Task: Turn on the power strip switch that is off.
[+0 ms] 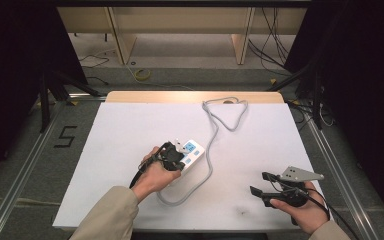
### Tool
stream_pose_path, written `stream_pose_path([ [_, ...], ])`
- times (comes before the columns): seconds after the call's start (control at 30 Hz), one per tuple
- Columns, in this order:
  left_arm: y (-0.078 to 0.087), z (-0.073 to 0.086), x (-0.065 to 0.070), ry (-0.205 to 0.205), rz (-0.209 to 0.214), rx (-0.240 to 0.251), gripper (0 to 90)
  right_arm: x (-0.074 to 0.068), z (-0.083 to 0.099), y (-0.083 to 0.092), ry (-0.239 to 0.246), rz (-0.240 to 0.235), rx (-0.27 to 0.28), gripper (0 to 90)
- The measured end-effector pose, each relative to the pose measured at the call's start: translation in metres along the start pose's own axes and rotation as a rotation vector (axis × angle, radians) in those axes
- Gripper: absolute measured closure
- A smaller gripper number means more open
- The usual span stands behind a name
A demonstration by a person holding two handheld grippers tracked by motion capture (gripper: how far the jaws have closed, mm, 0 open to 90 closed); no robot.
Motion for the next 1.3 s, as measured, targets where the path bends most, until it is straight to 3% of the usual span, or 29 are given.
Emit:
stream_pose_path([
  [0.27,0.0008,0.0006,-0.0016,0.011,0.006,-0.005,90.0,0.0002,0.0000,0.0000,0.000,-0.001,0.001,28.6],
  [0.43,0.0004,0.0005,-0.0013,-0.007,0.000,-0.010,90.0,-0.0003,0.0000,-0.0002,-0.002,-0.002,0.000,28.6],
  [0.93,-0.0002,0.0009,-0.0021,-0.001,0.014,-0.025,90.0,-0.0006,0.0000,-0.0008,-0.001,-0.004,-0.001,28.6],
  [1.3,-0.0013,0.0000,-0.0002,-0.018,0.000,-0.035,90.0,-0.0010,-0.0002,-0.0006,0.001,-0.005,0.001,28.5],
])
Point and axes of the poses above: each handheld gripper's, and its own axes: y roughly backward along the jaws, z roughly out of its underside, x roughly to its right, the point moved 4 cm from there along -y, roughly forward along the jaws, and after that the axes turned 3 degrees about -x, right-handed, at the moved point
